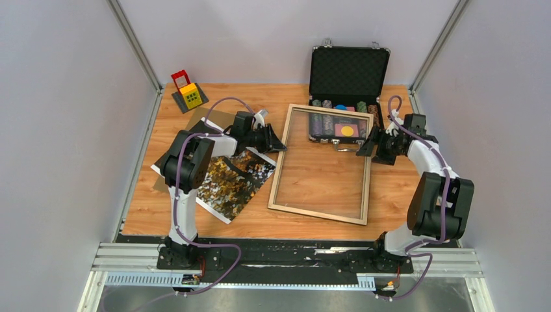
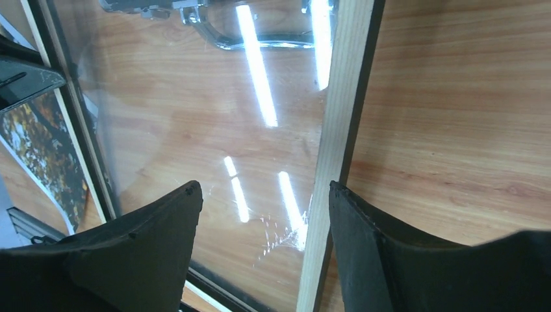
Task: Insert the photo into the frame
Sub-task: Place the photo frame item in the photo frame.
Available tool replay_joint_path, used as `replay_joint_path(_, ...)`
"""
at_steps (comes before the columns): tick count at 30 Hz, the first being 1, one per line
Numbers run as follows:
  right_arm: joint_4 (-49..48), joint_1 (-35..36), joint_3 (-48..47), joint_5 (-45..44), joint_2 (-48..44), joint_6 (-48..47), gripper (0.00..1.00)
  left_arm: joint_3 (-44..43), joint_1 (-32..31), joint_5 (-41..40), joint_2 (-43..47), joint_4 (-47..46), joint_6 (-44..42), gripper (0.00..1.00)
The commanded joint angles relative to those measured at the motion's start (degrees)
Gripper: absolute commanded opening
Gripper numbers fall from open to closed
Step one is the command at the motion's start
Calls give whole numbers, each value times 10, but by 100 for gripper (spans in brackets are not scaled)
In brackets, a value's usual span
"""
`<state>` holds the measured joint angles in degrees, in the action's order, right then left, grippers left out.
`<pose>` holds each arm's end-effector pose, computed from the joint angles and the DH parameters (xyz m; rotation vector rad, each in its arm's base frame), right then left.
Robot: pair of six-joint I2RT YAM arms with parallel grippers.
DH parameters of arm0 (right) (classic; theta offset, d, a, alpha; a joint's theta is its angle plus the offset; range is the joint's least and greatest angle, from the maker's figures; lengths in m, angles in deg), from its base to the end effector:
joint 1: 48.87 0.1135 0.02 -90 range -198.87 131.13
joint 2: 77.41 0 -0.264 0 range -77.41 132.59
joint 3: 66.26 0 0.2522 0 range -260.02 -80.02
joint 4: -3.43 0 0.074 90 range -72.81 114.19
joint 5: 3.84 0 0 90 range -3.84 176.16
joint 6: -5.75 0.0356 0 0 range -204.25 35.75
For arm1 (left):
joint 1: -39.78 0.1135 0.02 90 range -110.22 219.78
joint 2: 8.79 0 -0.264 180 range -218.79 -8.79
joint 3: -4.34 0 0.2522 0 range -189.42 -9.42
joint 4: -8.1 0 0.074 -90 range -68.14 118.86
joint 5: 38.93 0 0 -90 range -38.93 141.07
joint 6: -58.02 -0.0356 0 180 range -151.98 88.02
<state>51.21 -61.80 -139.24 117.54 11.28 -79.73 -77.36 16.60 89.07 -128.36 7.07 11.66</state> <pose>0.2998 -0.0498 0.2157 0.2214 2.5615 0.6744 0.3876 -0.1898 0.1271 -0.0191 2.4077 -1.3357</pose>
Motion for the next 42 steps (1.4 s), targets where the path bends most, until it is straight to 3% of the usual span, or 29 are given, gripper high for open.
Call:
replay_joint_path(1,-1,0,-9,-36,-26,-21,70,17,-2,-45,14,39,-9,18)
replay_joint_path(9,-33,0,10,-47,2,-20,68,18,-2,-44,20,40,-10,18)
replay_joint_path(16,-60,0,23,-43,32,-14,60,20,-2,-44,26,40,-11,18)
replay_joint_path(28,-73,-1,27,-49,36,-15,28,23,-2,-43,28,39,-10,18)
replay_joint_path(42,-76,-3,-17,-63,67,-30,5,25,-4,-23,26,27,-7,19)
